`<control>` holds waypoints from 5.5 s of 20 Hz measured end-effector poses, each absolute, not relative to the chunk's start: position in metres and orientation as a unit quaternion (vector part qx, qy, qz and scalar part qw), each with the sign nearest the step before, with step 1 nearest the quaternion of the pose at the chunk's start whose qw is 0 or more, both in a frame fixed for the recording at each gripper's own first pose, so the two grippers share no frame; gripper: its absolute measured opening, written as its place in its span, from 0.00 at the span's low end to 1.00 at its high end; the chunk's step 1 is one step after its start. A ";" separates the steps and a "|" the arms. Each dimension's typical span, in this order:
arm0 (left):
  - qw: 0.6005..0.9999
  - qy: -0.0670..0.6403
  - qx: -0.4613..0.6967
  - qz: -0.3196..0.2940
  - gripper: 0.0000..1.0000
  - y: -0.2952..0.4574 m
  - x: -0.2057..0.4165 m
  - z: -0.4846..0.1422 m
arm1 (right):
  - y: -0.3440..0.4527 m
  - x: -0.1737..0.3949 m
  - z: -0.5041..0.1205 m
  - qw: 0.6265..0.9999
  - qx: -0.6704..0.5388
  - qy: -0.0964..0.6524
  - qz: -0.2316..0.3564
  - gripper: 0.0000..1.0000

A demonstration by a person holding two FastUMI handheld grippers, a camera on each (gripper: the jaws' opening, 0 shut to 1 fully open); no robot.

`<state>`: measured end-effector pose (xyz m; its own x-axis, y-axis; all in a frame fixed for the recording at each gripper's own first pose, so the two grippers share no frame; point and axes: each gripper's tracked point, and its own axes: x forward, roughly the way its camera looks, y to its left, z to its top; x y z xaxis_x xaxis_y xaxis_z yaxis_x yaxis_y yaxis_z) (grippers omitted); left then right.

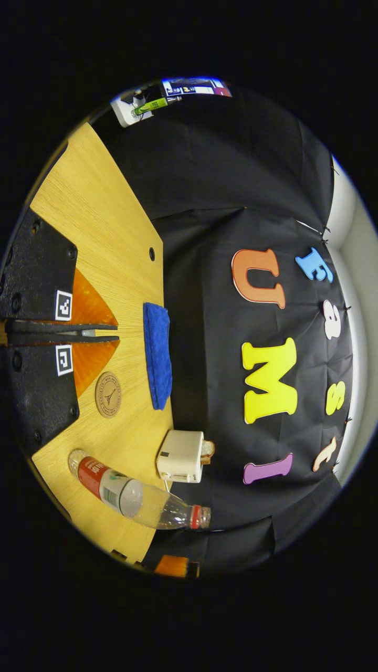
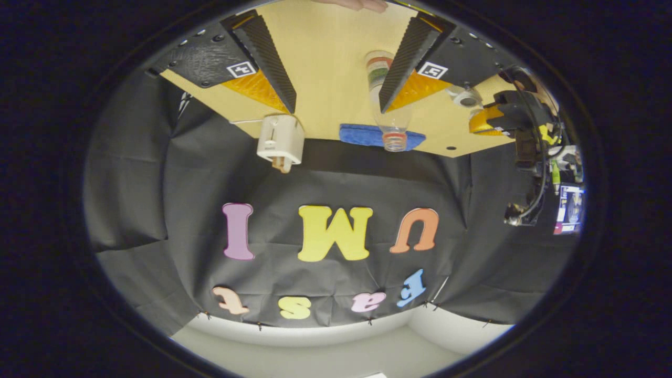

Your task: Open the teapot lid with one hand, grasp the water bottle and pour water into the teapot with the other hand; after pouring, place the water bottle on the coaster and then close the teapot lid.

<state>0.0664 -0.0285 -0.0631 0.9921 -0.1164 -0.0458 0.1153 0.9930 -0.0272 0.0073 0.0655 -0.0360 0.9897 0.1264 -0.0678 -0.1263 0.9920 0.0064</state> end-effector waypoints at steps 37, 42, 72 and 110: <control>0.997 0.020 -0.036 -0.066 0.03 0.081 0.014 -0.012 | 0.163 0.081 -0.079 0.964 -0.248 0.090 0.033 0.71; 0.996 0.019 -0.041 -0.072 0.03 0.087 0.013 -0.010 | 0.178 0.089 -0.092 0.914 -0.390 0.099 0.048 0.72; 0.996 0.028 -0.025 -0.079 0.03 0.098 0.010 -0.018 | 0.229 0.103 -0.086 0.621 -0.780 -0.071 0.023 0.71; 0.996 0.047 -0.005 -0.076 0.03 0.098 0.013 -0.030 | 0.259 0.092 -0.021 0.433 -0.872 -0.222 -0.064 0.70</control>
